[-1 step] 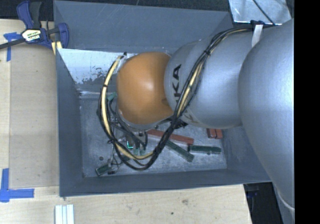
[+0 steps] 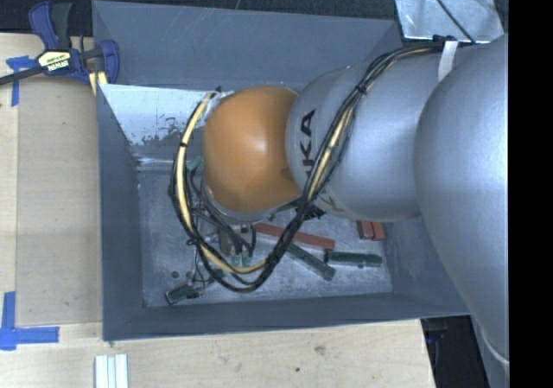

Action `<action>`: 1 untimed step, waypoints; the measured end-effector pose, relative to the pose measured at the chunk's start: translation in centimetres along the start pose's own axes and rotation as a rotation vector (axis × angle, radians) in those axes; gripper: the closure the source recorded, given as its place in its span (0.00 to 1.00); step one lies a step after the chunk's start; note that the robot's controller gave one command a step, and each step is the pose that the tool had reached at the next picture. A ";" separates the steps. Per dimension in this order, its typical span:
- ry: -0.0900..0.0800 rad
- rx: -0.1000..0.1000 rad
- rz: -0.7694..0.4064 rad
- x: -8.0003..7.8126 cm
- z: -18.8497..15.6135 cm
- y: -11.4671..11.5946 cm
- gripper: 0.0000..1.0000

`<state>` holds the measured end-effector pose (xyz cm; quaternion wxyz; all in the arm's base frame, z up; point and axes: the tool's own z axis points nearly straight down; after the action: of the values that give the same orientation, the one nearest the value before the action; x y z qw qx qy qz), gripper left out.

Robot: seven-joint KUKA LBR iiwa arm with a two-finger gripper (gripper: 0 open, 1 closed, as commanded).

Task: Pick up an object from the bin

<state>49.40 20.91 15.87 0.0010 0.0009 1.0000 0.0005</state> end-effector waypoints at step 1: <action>-0.003 0.000 -0.312 0.6 8.9 -0.1 0.00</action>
Offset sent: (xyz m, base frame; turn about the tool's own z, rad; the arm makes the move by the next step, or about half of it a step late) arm -0.0038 -0.0042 -0.0398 -0.3482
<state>48.77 20.81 6.94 0.0026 -0.1546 0.9880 0.0003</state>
